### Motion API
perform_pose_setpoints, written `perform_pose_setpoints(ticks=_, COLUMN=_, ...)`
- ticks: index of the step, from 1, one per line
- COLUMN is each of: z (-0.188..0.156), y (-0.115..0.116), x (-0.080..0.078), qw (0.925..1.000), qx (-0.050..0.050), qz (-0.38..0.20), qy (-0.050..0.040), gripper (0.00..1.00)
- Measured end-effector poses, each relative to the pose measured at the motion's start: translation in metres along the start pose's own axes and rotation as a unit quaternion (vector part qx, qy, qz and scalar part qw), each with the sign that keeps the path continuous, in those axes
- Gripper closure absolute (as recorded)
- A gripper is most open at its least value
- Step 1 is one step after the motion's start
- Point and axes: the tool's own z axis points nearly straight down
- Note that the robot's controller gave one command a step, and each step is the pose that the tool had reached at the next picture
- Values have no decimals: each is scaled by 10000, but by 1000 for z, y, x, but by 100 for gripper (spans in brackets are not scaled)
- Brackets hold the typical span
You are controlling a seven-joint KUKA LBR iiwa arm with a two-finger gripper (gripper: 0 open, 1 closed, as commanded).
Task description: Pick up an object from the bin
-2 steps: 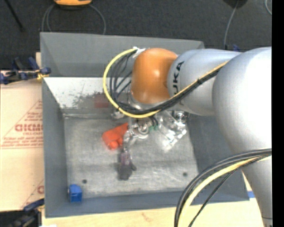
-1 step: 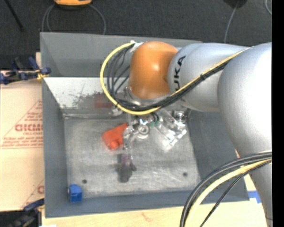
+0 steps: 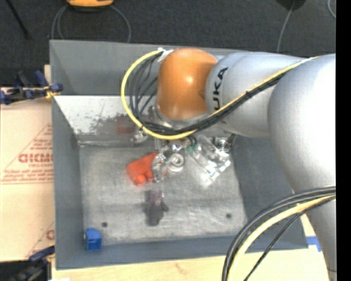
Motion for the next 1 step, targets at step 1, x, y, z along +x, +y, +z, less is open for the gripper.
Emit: perform_pose_setpoints(ticks=1, z=28, y=2, x=-6, qw=9988, qx=1, qz=-480, qy=7, gripper=0)
